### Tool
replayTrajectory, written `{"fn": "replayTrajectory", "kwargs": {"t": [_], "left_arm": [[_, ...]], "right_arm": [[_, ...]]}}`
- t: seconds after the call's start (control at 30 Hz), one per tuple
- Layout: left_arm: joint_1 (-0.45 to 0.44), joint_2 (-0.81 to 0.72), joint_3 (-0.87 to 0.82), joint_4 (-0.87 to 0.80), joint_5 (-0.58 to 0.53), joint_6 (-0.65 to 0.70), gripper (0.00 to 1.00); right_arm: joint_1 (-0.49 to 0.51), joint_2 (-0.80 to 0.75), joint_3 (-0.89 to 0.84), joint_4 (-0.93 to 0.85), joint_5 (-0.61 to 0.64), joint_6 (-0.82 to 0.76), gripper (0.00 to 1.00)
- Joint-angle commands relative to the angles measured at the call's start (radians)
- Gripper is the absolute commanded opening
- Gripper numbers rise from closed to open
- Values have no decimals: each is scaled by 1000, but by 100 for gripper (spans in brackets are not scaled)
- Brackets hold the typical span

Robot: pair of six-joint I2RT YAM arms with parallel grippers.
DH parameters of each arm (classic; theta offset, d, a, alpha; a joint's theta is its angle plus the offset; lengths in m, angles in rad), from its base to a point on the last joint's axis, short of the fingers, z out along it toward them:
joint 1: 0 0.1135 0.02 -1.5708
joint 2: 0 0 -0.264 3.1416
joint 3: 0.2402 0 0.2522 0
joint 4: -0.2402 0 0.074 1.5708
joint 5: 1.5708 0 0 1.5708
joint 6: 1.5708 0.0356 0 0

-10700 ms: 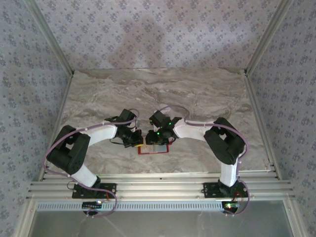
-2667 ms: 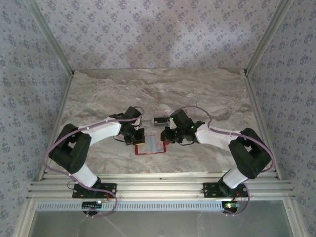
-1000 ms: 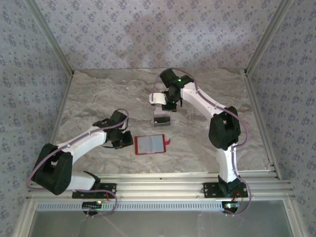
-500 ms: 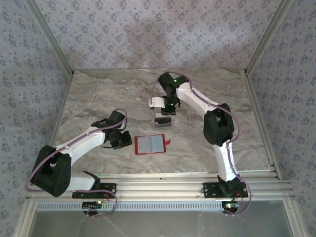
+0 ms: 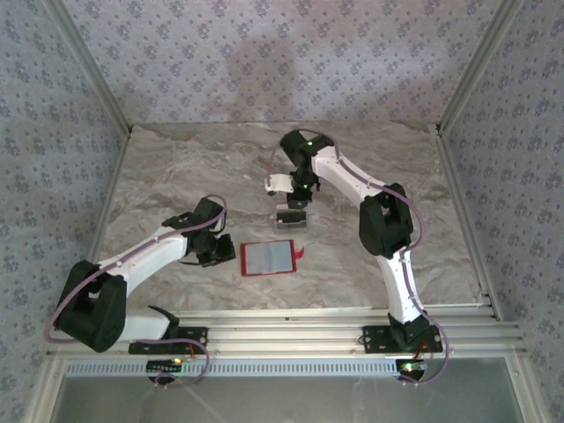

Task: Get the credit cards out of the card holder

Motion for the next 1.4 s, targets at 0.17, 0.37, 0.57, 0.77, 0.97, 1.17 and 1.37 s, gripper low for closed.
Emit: {"fn": "replayTrajectory", "kwargs": {"t": [0.17,0.37,0.57,0.77,0.97,1.17,1.37], "left_arm": [[10,-15,-2,-19,-1,9,16],[9,14,5,5,24,20,14],[8,51,1,55,62,19,11],[7,97,-10,136,120,12,8],[12,151,-7,210,185,-2,5],[15,197,-7,224,194,1,3],[16,197,-18,202,171,14,2]], "right_arm": [[13,-125,-34,85,135,-48,26],[33,-256,-169,253,202,145,26],[70,-388,-342,400,255,485,24],[123,-524,-552,533,329,850,23],[160,-589,-696,588,307,1223,18],[184,-582,-795,673,201,1523,7],[223,-510,-863,786,24,1671,6]]}}
